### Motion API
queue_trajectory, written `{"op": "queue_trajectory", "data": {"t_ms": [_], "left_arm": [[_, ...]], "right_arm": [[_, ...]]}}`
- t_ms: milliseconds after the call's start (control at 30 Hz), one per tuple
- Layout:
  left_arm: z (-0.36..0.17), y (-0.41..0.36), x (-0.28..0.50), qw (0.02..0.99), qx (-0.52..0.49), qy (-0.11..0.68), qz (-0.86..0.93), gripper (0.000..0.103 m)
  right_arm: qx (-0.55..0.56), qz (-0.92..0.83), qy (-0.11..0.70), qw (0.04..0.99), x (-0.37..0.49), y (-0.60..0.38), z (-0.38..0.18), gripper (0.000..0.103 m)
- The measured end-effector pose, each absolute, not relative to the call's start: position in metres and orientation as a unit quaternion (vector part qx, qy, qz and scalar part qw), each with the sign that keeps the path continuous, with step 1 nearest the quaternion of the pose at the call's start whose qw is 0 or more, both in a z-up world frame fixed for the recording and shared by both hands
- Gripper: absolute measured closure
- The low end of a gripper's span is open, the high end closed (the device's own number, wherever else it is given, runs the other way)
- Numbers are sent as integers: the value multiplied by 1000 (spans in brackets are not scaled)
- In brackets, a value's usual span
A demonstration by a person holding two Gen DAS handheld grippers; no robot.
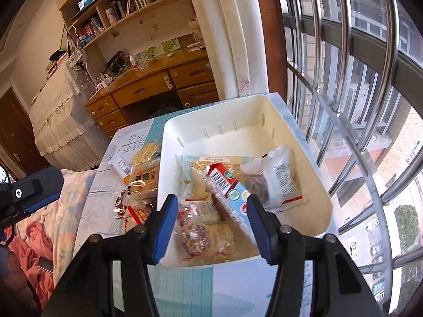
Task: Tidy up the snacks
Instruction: 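Withdraw both tools from the box toward the remaining snacks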
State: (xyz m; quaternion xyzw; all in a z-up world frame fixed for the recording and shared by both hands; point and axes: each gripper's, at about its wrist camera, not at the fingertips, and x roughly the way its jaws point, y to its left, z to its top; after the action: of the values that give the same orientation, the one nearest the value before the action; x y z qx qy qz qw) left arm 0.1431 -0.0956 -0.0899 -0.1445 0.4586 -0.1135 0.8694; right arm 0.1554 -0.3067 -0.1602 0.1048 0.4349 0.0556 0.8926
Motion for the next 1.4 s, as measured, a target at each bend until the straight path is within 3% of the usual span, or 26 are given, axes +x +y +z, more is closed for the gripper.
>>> {"op": "queue_trajectory", "data": {"t_ms": [700, 1400], "left_arm": [[-83, 30, 142, 864, -95, 489, -74, 15], [-132, 128, 193, 822, -93, 547, -130, 15]], "right_arm": [[141, 31, 437, 888, 153, -203, -164, 49], [163, -43, 484, 859, 138, -116, -216, 49]]}}
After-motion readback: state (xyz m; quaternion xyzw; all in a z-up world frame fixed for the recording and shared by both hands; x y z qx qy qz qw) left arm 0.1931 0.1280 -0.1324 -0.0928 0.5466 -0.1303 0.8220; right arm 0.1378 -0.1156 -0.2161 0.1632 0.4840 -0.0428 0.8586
